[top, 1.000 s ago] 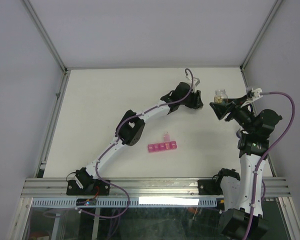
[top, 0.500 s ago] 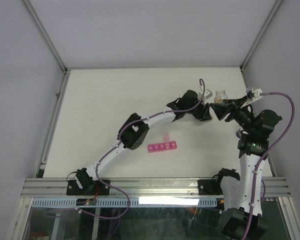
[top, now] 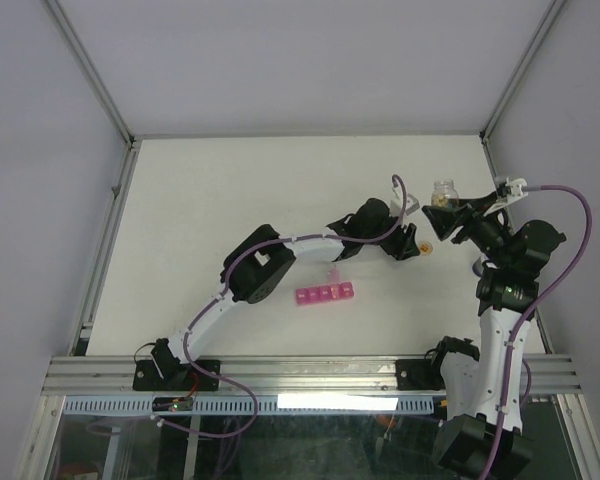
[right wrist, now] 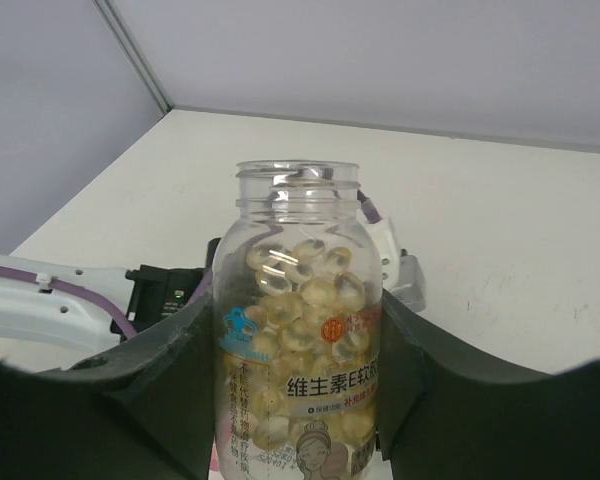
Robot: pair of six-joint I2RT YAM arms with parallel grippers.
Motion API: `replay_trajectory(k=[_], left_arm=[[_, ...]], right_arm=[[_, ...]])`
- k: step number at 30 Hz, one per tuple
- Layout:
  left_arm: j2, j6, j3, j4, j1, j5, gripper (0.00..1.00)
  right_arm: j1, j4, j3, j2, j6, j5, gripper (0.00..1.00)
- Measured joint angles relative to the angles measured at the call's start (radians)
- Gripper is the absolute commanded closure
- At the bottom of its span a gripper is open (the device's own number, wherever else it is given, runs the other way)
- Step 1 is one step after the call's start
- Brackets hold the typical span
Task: Sort the pills into containers
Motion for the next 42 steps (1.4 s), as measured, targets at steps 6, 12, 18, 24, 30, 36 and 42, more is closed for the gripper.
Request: replay_trajectory(k=[6, 12, 18, 24, 30, 36, 42], left_arm=[[-0.125, 0.040, -0.246, 0.202, -0.018, -0.120, 0.28], [-0.150, 0.117, -0.323, 0.356, -0.066, -0.151, 0.31], [-0.130, 0.145, -0.293, 0.413, -0.100, -0.189, 0.34], [-0.051, 0.157, -0.217, 0.417, -0.100, -0.244, 0.37], [0.003, 0.156, -0.179, 0.381, -0.092, -0.270, 0.37], [0.040, 0.156, -0.112, 0.355, -0.096, -0.278, 0.36], [0.088, 0.156, -0.021, 0.314, -0.108, -0.319, 0.38]], right_arm=[[-0.025, -0.014, 0.000, 0.000, -0.003, -0.012, 1.00], [-0.070, -0.052, 0.039, 0.008, -0.007, -0.034, 1.00], [-0.095, -0.076, 0.075, 0.022, -0.011, -0.056, 1.00], [-0.101, -0.093, 0.077, 0.026, -0.012, -0.068, 1.00], [-0.102, -0.095, 0.077, 0.028, -0.014, -0.077, 1.00], [-0.103, -0.095, 0.077, 0.033, -0.016, -0.080, 1.00], [-0.106, -0.095, 0.077, 0.037, -0.016, -0.085, 1.00]])
